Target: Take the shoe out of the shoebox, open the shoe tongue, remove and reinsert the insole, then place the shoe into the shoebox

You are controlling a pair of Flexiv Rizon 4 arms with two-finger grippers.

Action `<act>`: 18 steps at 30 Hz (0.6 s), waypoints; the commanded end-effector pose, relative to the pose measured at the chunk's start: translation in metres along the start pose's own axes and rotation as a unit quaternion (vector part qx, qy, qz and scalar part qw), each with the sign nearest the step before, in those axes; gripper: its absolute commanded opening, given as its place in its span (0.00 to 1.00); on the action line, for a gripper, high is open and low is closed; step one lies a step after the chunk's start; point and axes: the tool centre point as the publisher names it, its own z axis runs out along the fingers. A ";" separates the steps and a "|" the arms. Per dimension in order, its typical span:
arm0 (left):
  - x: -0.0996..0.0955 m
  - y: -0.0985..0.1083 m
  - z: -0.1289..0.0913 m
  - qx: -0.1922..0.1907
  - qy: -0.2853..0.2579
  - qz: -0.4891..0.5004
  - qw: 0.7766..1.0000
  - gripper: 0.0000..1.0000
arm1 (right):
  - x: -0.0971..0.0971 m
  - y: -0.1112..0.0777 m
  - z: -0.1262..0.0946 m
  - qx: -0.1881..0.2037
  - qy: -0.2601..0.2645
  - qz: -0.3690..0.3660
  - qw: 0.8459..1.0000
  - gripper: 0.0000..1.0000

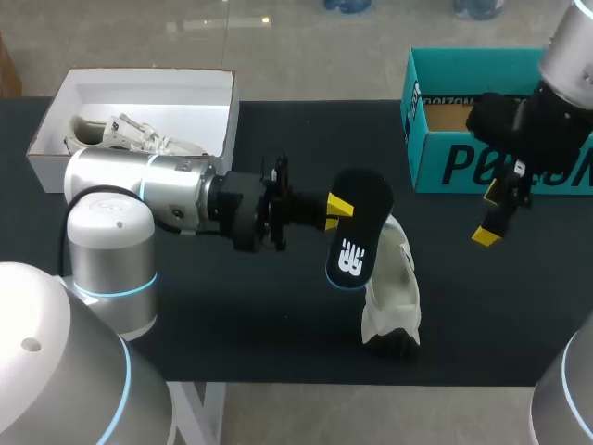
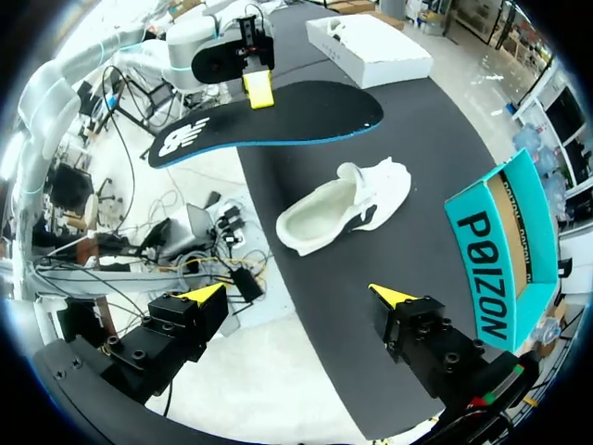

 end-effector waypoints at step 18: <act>0.006 -0.003 0.000 0.001 0.001 -0.003 1.000 0.00 | 0.038 -0.055 -0.007 -0.061 -0.051 0.016 0.997 1.00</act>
